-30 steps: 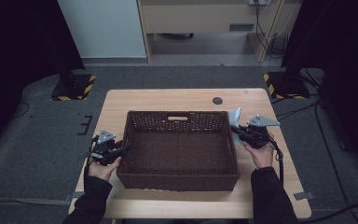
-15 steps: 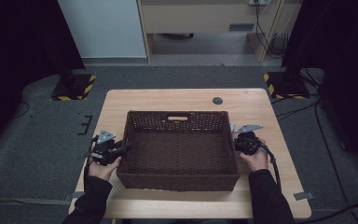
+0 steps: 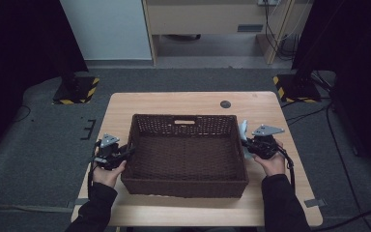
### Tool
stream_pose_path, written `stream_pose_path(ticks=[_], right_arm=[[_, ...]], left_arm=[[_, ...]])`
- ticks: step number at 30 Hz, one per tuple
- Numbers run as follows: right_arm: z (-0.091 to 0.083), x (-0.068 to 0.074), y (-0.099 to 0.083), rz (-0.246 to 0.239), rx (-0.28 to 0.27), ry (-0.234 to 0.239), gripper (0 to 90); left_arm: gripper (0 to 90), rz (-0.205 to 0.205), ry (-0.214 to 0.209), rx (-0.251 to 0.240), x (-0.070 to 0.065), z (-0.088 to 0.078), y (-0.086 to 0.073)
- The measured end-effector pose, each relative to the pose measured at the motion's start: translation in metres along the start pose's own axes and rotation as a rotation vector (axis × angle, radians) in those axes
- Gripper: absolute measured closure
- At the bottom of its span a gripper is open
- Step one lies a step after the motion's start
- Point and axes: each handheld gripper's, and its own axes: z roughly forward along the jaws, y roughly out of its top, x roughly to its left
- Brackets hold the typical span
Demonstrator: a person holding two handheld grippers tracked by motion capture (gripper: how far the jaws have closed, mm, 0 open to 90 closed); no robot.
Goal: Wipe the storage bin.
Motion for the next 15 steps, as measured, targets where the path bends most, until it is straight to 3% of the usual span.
stream_pose_path(ticks=[3,7,9,12,14,15], right_arm=[[0.016,-0.001,-0.011,-0.005,0.103,-0.003,84.0],[0.028,0.0,-0.02,0.011,0.162,0.002,83.9],[0.023,-0.001,-0.016,0.034,0.12,0.006,84.0],[0.009,-0.002,-0.007,0.041,0.033,0.008,83.9],[-0.009,-0.001,0.004,0.039,-0.067,0.007,84.0],[-0.014,-0.001,0.007,0.031,-0.092,0.004,84.0]], left_arm=[[66.6,-0.003,0.002,-0.003,0.002,0.002,0.002],[65.6,-0.003,-0.013,-0.01,0.004,0.005,0.003],[63.5,-0.016,-0.015,-0.021,0.005,0.005,0.002],[56.4,0.006,-0.001,-0.034,0.006,0.003,0.002],[51.0,0.003,-0.002,-0.048,0.007,0.001,0.003],[48.4,-0.006,-0.005,-0.058,0.008,-0.001,0.003]])
